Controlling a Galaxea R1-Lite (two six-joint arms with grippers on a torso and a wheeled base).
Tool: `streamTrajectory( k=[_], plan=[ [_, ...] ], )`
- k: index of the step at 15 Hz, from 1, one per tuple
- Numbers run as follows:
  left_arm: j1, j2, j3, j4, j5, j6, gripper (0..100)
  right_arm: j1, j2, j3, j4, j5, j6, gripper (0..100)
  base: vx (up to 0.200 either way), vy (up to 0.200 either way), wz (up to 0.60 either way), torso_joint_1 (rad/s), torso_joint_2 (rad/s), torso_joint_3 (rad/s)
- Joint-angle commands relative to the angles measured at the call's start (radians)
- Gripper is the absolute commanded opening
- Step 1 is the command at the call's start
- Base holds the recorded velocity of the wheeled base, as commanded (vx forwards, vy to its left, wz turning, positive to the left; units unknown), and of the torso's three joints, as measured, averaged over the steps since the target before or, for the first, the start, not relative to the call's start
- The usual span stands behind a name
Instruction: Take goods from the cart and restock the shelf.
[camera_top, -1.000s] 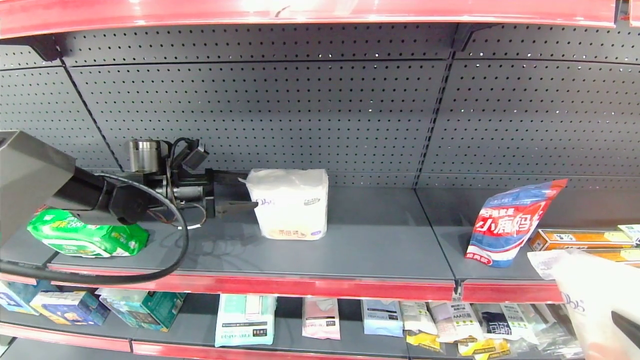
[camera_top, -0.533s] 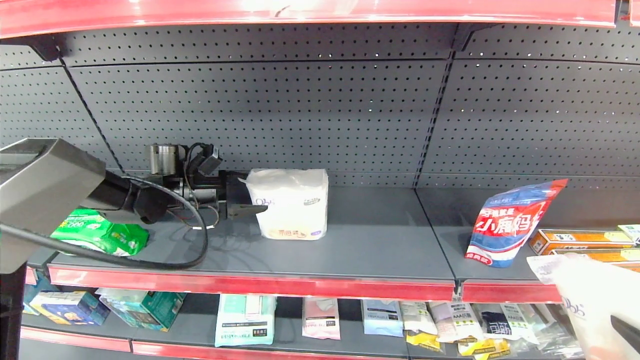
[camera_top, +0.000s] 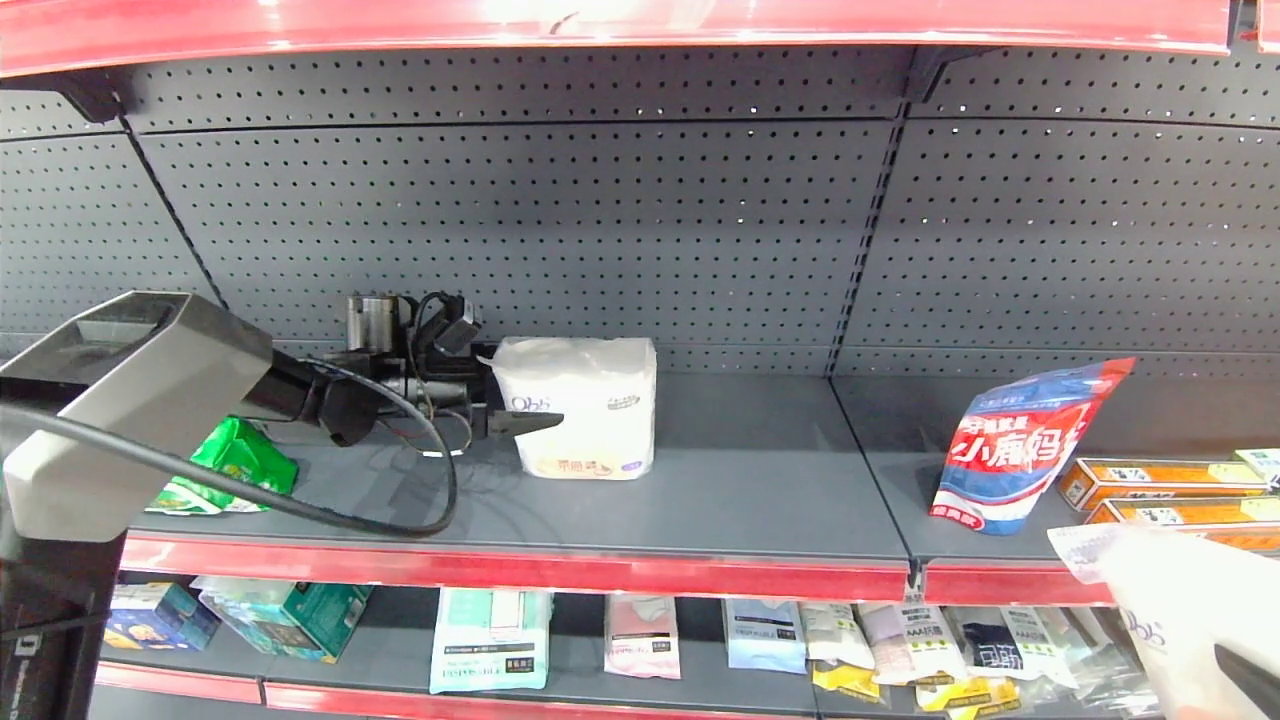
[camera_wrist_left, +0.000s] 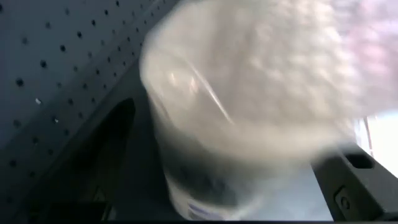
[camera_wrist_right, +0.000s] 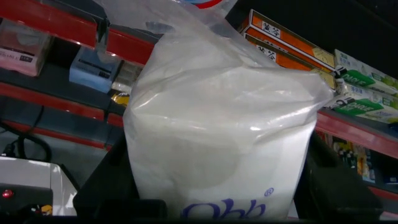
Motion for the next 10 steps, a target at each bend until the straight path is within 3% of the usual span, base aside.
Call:
streamTrajectory(
  k=[1, 6, 9, 10],
  plan=[
    [-0.018, 0.026, -0.035, 0.004, 0.004, -0.002, 100, 0.001, 0.001, 0.001, 0.0, 0.0, 0.0, 0, 0.0, 0.0, 0.0, 0.0, 0.0, 0.0],
    [-0.041, 0.027, -0.035, 0.008, 0.016, -0.013, 100, 0.001, 0.0, 0.009, 0.0, 0.0, 0.0, 0, 0.0, 0.0, 0.0, 0.0, 0.0, 0.0],
    [-0.06, 0.029, -0.045, 0.002, 0.018, -0.068, 100, 0.001, 0.0, 0.01, 0.0, 0.0, 0.0, 0, 0.0, 0.0, 0.0, 0.0, 0.0, 0.0],
    [-0.07, 0.039, -0.059, 0.001, 0.027, -0.068, 100, 0.001, 0.0, 0.01, 0.0, 0.0, 0.0, 0, 0.0, 0.0, 0.0, 0.0, 0.0, 0.0]
  ],
)
